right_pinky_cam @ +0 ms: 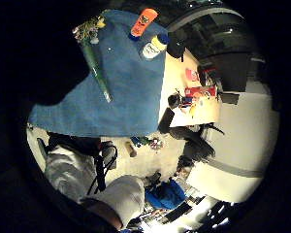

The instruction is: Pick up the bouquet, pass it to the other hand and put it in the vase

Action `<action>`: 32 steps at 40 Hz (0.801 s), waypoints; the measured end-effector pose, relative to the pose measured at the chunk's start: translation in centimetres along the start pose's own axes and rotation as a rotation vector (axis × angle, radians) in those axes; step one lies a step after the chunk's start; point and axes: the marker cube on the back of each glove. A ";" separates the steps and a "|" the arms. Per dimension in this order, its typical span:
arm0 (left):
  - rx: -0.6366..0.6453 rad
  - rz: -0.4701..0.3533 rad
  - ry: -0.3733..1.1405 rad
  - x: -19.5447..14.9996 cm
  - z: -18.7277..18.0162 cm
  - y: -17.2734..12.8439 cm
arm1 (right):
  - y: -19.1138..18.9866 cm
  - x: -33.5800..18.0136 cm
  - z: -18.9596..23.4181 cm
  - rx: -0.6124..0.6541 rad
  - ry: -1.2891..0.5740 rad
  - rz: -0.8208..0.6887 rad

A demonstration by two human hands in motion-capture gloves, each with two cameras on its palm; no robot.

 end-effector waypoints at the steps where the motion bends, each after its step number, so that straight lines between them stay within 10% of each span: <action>1: -0.001 -0.002 0.002 -0.1 0.0 0.0 | 0.0 0.0 0.0 -0.001 0.000 0.000; 32: 0.007 -0.093 0.144 -7.7 1.8 -1.1 | -2.8 0.8 3.3 -0.065 -0.058 -0.031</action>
